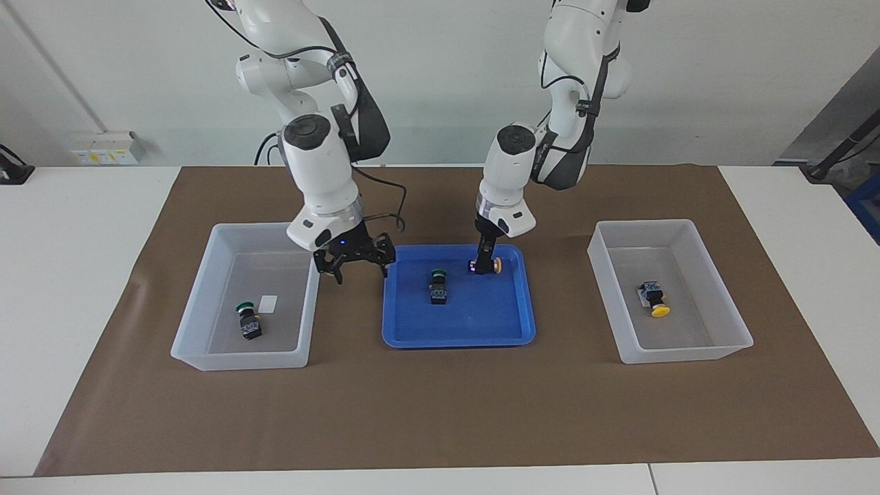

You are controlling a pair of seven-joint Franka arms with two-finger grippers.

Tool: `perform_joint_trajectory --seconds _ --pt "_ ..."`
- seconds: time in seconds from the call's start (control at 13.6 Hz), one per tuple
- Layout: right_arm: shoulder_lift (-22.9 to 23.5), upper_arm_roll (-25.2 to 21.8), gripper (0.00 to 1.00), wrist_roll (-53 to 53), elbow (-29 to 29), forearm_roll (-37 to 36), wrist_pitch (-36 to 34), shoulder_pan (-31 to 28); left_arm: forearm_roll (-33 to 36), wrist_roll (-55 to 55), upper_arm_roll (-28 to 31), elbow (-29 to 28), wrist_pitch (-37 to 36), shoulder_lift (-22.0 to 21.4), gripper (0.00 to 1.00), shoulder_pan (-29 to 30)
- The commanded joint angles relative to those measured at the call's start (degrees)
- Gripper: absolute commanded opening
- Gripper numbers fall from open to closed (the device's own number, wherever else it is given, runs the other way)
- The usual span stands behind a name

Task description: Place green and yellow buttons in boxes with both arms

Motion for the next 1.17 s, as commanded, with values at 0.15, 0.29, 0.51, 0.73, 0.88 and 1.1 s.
perform_joint_trajectory --seconds 0.15,0.29,0.51,0.73,0.88,1.1 --pt "2.3 0.1 1.00 0.1 -0.4 4.0 3.9 1.6 -0.4 -1.5 0.9 -0.7 3.7 1.0 0.73 0.4" --pt "3.9 0.1 1.00 0.3 -0.4 4.8 6.8 3.0 -0.3 -1.6 1.0 -1.0 5.2 2.4 0.72 0.6" --pt "6.1 0.0 1.00 0.3 -0.3 5.6 10.1 5.4 -0.3 -1.0 1.1 -1.9 7.4 2.5 0.28 0.7" --pt "8.0 0.0 1.00 0.3 -0.4 5.6 12.3 7.3 0.6 0.1 1.3 0.7 5.4 2.8 0.00 0.9" --pt "8.5 0.0 1.00 0.0 -0.7 5.6 12.7 7.3 0.7 1.8 1.4 5.5 0.5 3.2 0.00 3.2" --pt "8.5 0.0 0.31 -0.3 -1.6 5.6 12.8 7.4 0.8 6.9 1.3 13.3 -9.3 2.5 0.00 7.5"
